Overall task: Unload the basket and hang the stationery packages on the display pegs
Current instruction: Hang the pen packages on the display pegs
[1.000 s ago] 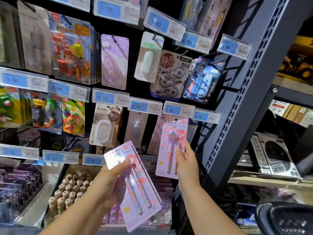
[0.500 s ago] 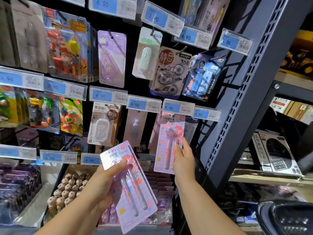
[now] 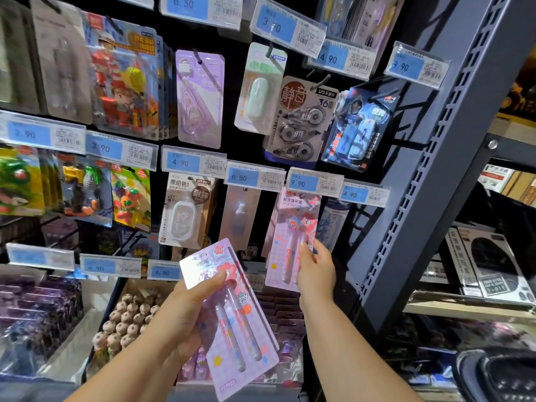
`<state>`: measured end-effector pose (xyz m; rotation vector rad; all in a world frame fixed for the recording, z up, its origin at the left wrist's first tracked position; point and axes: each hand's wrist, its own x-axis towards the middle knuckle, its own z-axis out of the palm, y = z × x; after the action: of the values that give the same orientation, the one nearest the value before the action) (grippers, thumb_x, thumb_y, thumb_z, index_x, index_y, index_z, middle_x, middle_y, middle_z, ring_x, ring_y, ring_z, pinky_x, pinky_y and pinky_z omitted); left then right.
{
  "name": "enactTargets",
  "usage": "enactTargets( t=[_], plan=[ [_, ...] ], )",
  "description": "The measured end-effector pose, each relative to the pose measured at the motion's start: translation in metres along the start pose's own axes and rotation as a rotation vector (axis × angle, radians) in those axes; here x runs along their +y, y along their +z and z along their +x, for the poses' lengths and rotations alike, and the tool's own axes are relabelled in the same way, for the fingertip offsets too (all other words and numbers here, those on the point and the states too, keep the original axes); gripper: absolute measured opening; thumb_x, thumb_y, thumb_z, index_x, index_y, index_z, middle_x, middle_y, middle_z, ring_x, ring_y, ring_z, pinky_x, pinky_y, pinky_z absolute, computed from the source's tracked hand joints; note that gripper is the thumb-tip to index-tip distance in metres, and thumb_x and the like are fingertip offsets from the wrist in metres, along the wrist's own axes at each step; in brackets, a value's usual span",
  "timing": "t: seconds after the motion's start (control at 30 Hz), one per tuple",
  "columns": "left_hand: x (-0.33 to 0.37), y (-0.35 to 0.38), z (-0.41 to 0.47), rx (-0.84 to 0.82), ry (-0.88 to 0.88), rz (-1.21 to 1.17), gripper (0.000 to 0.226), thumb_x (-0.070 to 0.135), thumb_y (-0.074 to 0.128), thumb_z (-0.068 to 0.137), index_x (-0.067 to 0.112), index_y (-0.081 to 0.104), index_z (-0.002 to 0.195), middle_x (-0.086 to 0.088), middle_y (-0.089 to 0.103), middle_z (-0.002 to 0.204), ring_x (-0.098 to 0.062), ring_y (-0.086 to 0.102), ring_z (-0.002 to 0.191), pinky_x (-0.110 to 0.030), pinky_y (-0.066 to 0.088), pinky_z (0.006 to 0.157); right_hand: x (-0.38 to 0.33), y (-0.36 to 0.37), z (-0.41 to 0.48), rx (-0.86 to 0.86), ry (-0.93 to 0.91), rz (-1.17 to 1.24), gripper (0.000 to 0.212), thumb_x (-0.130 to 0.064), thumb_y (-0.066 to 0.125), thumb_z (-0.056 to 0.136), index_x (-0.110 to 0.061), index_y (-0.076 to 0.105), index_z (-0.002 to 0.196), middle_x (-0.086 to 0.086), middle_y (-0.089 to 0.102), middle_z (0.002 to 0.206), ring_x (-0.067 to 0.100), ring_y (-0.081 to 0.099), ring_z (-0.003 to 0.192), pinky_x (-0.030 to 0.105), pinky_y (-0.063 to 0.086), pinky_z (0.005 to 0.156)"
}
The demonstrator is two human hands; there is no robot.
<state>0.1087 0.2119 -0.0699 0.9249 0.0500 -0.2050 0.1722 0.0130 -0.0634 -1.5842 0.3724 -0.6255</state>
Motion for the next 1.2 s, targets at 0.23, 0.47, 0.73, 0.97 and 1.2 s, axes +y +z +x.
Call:
enactTargets(
  t=[0.23, 0.47, 0.73, 0.97, 1.2],
  plan=[
    [0.006, 0.000, -0.001, -0.020, 0.013, 0.003, 0.052, 0.014, 0.069, 0.068, 0.003, 0.060, 0.118, -0.017, 0.073, 0.084, -0.026, 0.071, 0.061, -0.036, 0.057, 0.051, 0.001, 0.000, -0.004, 0.079, -0.011, -0.068, 0.031, -0.037, 0.061, 0.094, -0.021, 0.054, 0.120, -0.003, 0.058, 0.097, 0.017, 0.057, 0.085, 0.028, 0.041, 0.072],
    [0.007, 0.002, 0.000, -0.043, 0.028, -0.014, 0.033, 0.010, 0.067, 0.076, 0.006, 0.061, 0.108, -0.015, 0.072, 0.082, -0.025, 0.070, 0.062, -0.036, 0.058, 0.051, -0.003, -0.010, -0.027, -0.102, -0.098, -0.162, 0.011, -0.032, 0.057, 0.096, -0.021, 0.059, 0.096, -0.005, 0.060, 0.095, 0.014, 0.056, 0.086, 0.023, 0.042, 0.068],
    [0.007, 0.004, 0.002, -0.026, 0.101, -0.017, 0.022, 0.005, 0.062, 0.089, 0.000, 0.062, 0.110, -0.022, 0.067, 0.087, -0.031, 0.068, 0.067, -0.041, 0.060, 0.060, -0.011, -0.011, -0.072, -0.881, -0.010, -0.189, 0.040, -0.036, 0.077, 0.073, -0.016, 0.060, 0.103, 0.002, 0.069, 0.096, 0.017, 0.067, 0.089, 0.030, 0.054, 0.084],
    [0.001, 0.005, 0.002, -0.038, 0.063, -0.003, 0.024, 0.019, 0.057, 0.093, 0.004, 0.066, 0.109, -0.023, 0.070, 0.101, -0.035, 0.069, 0.085, -0.049, 0.056, 0.081, -0.011, -0.008, -0.084, -0.767, -0.039, -0.193, 0.041, -0.024, 0.071, 0.084, -0.023, 0.047, 0.118, 0.009, 0.072, 0.097, 0.023, 0.070, 0.081, 0.036, 0.058, 0.071],
    [-0.006, 0.001, 0.003, -0.053, -0.028, 0.023, 0.030, 0.015, 0.043, 0.102, 0.010, 0.059, 0.126, -0.017, 0.071, 0.112, -0.035, 0.071, 0.092, -0.053, 0.057, 0.081, -0.004, -0.004, -0.082, -0.568, -0.083, -0.207, 0.028, -0.027, 0.063, 0.091, -0.029, 0.048, 0.115, 0.011, 0.067, 0.083, 0.018, 0.059, 0.066, 0.035, 0.047, 0.061]
  ],
)
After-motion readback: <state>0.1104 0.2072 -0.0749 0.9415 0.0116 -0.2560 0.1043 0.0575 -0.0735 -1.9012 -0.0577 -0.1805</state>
